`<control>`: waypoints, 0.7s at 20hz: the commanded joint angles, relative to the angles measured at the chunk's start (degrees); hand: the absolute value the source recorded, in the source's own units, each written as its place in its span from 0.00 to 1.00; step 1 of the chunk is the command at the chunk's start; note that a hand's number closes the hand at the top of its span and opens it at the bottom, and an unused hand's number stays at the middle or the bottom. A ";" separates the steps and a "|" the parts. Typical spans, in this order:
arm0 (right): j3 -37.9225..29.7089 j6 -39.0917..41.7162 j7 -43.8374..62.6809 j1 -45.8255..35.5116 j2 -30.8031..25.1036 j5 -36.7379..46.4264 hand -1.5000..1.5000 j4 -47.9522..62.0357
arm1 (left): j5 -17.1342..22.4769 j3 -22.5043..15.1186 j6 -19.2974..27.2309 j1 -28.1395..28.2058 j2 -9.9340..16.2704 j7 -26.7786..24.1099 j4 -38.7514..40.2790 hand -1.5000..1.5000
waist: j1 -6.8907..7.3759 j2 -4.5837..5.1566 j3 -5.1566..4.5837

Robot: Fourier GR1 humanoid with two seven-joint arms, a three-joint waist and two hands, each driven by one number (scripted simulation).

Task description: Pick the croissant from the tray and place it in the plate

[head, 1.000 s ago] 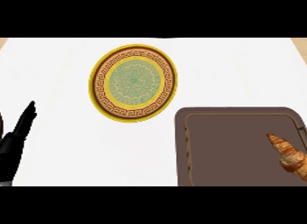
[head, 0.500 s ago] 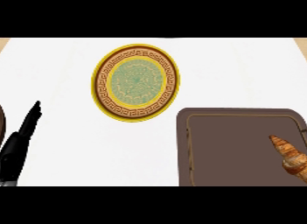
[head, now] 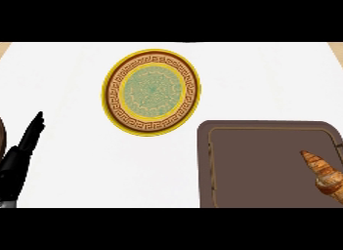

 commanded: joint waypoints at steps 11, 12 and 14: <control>6.12 1.02 -8.06 -5.45 8.99 17.28 0.00 6.89 | -3.27 4.49 -3.84 -0.08 -2.59 1.66 -1.67 0.50 | -0.50 -0.10 -0.04; 3.27 6.18 -5.98 -6.08 5.35 13.87 0.00 5.42 | -3.12 4.76 -4.39 4.83 -3.10 -2.74 -1.27 0.50 | -0.44 -0.14 -0.06; 5.32 2.76 -9.31 -4.95 8.31 19.04 0.00 7.35 | -4.82 4.94 -3.72 -0.84 -5.32 -2.81 3.70 0.50 | -0.63 -0.08 -0.05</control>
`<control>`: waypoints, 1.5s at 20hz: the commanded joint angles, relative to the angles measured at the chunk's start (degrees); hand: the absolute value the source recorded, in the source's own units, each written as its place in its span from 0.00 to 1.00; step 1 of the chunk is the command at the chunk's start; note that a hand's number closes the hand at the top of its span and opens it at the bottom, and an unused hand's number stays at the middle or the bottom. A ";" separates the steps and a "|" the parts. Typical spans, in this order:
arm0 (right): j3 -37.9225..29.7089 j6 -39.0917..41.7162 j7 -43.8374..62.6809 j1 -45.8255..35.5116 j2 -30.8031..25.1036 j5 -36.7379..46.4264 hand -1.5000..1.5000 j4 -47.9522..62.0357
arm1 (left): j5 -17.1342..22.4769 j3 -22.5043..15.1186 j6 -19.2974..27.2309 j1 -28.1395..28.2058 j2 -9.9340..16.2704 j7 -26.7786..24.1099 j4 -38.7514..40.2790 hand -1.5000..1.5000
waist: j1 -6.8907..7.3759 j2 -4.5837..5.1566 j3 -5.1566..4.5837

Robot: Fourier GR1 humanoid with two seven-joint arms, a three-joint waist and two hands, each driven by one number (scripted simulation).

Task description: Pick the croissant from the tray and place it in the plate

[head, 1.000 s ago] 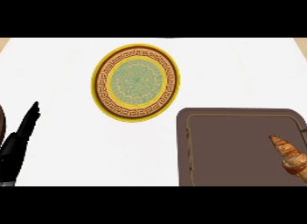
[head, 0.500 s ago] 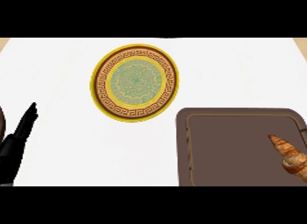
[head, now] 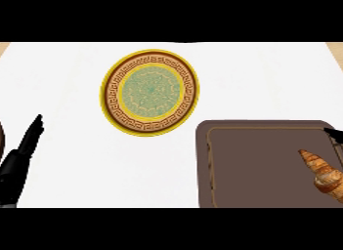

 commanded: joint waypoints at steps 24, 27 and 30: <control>5.22 -16.33 -1.08 -18.91 10.47 20.17 1.00 14.85 | -4.03 3.79 -6.14 -2.87 -2.85 1.02 -0.83 0.50 | 3.47 0.72 0.12; 7.97 -22.40 6.12 -26.64 9.32 28.51 1.00 15.63 | -6.43 0.51 -5.19 -4.33 -4.77 0.29 -0.69 0.50 | 6.99 1.73 0.10; 9.88 -26.64 6.55 -33.93 11.94 32.98 1.00 24.69 | -5.78 1.87 -5.56 -4.05 -4.12 0.43 0.48 0.50 | 5.84 1.53 0.15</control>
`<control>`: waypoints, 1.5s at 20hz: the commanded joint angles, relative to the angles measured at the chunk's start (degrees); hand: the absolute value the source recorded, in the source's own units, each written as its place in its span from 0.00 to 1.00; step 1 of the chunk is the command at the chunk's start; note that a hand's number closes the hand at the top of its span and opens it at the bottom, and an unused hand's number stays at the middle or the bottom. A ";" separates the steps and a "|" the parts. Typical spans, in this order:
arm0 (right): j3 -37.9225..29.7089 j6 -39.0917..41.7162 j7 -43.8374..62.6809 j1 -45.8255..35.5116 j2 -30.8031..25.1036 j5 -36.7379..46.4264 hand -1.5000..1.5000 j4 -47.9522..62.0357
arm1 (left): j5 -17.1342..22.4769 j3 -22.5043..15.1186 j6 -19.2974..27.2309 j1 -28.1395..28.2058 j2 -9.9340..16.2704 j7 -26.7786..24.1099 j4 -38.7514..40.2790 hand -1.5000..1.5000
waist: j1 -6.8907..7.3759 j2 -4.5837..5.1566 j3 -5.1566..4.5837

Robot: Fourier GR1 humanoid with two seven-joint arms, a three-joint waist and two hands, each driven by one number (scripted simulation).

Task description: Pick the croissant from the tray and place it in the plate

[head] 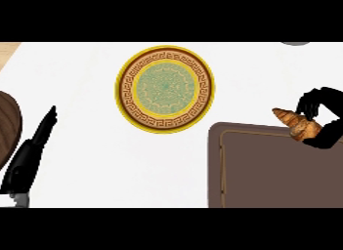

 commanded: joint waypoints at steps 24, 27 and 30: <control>-4.74 -18.82 -13.79 -32.87 11.65 -0.39 1.00 10.88 | 0.42 4.62 -0.66 1.47 0.92 -0.42 1.81 0.50 | -4.74 -1.30 -0.02; -3.07 -15.92 -9.20 -33.02 15.23 -1.47 1.00 4.98 | -0.64 3.42 0.56 1.03 -1.16 0.98 1.94 0.50 | -5.22 -1.48 -0.02; -1.50 -17.51 -4.38 -33.43 20.80 -1.08 1.00 3.66 | -0.30 3.12 -0.06 4.55 -1.34 1.31 -2.52 0.50 | -4.55 -1.48 0.02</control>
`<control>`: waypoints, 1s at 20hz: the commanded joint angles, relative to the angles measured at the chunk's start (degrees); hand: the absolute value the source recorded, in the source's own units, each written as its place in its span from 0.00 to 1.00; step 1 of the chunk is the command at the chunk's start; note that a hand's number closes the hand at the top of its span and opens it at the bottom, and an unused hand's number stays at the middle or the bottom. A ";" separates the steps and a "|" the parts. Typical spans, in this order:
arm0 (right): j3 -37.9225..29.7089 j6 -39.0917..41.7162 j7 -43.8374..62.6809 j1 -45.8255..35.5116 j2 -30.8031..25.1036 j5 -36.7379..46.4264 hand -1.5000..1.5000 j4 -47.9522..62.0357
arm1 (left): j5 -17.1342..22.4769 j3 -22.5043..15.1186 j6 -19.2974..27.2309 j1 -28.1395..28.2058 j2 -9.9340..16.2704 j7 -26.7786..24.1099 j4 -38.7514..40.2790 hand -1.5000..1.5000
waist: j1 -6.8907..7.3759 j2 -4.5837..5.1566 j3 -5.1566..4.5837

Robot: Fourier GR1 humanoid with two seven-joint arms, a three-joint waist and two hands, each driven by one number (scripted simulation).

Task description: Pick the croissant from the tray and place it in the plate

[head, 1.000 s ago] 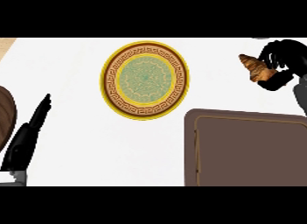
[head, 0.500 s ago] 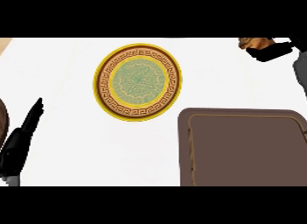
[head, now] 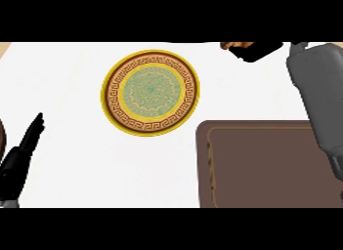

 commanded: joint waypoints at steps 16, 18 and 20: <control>11.96 -7.04 15.12 -10.55 18.26 -0.80 1.00 16.62 | -1.42 -1.15 -1.78 -1.20 -1.59 3.54 -3.83 0.50 | 2.27 0.64 0.00; 14.59 -8.01 13.67 -9.65 18.30 -1.57 1.00 18.72 | -2.31 -0.73 -0.74 -3.10 -2.31 0.57 0.97 0.50 | 1.86 0.70 -0.03; 16.75 -9.05 15.36 -12.64 18.32 -5.29 1.00 21.93 | -1.56 -0.34 -2.40 0.28 -1.25 -0.92 -0.54 0.50 | 2.98 0.78 -0.03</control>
